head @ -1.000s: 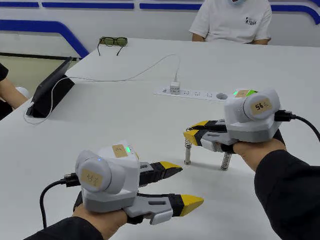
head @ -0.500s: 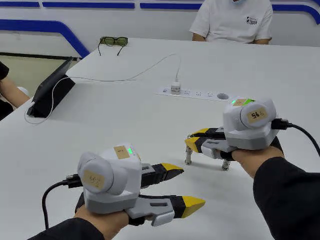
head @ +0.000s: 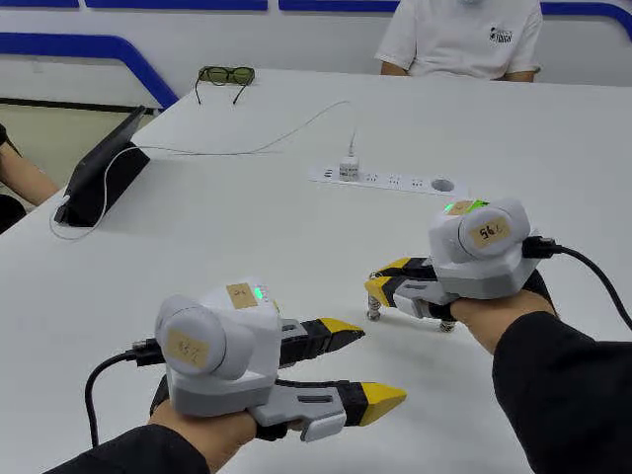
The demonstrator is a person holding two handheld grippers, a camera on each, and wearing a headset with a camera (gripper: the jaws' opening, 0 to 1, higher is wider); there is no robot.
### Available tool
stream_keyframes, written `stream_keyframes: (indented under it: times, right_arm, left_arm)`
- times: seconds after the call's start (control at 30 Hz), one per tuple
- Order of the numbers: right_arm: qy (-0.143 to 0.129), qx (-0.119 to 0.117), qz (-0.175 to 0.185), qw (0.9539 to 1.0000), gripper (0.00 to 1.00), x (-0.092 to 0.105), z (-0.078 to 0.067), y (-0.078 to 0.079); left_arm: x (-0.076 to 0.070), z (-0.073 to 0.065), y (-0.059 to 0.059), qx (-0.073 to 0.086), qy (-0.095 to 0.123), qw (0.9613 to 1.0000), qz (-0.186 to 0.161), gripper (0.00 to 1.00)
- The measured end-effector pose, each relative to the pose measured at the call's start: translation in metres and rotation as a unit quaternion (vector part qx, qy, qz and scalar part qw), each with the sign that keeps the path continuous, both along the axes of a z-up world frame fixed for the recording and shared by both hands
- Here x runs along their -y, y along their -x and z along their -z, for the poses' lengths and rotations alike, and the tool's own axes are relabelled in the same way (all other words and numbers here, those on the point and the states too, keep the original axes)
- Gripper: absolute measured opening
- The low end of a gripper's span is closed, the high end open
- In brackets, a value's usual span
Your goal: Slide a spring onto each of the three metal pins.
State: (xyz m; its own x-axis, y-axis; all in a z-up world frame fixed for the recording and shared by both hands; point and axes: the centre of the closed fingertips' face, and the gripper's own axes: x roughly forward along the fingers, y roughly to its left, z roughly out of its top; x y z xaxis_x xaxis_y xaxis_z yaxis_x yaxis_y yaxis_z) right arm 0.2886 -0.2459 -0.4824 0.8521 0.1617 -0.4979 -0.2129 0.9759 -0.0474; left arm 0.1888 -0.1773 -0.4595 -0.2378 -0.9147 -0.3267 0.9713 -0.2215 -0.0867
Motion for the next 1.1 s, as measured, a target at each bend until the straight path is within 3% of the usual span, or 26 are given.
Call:
stream_keyframes:
  times: [0.67,1.1]
  right_arm:
    - [-0.007,-0.023,0.005,0.9997,0.12,0.0,0.016,0.001]
    - [-0.01,-0.027,0.004,0.9996,0.15,-0.002,0.018,0.002]
  left_arm:
    - [0.0,0.0,0.0,-0.001,0.001,1.0,-0.002,0.45]
    - [0.0,-0.001,-0.001,0.001,0.0,1.0,-0.003,0.46]
